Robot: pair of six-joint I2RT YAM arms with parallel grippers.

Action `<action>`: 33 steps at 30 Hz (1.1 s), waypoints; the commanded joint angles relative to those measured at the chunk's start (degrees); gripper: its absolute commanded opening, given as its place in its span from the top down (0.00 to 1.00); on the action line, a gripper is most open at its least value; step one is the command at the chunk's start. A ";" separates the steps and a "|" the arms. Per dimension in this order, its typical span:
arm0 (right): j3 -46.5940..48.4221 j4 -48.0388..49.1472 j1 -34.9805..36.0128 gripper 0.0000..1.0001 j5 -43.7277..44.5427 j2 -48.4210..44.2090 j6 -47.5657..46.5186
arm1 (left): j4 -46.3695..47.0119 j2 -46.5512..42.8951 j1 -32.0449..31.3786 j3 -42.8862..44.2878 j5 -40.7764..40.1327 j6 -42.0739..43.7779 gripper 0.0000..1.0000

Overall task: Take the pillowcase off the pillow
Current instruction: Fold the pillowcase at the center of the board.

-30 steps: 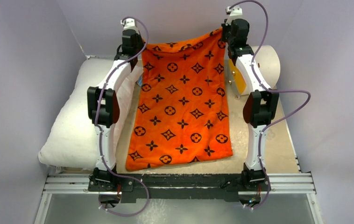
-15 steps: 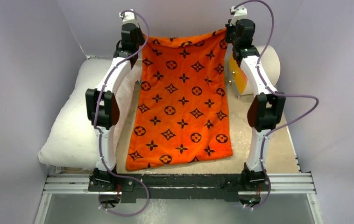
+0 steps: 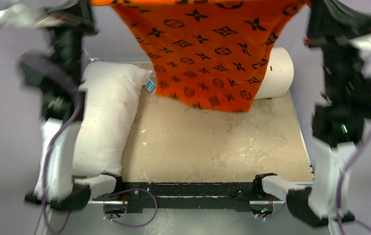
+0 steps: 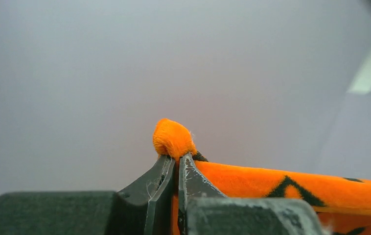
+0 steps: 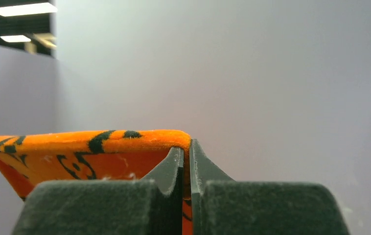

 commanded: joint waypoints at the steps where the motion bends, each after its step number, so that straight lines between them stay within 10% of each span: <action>1: -3.53 2.91 -0.63 1.00 -2.17 -11.64 5.07 | 3.80 -15.83 1.07 -6.58 -0.43 -4.29 1.00; 18: 17.88 -7.56 -0.65 1.00 -4.63 -17.79 8.93 | -5.51 -21.24 5.92 10.75 14.08 -8.97 1.00; 33: -2.97 -0.73 -0.65 1.00 0.90 -8.86 2.07 | 7.20 -8.96 5.92 -8.11 15.87 -7.91 1.00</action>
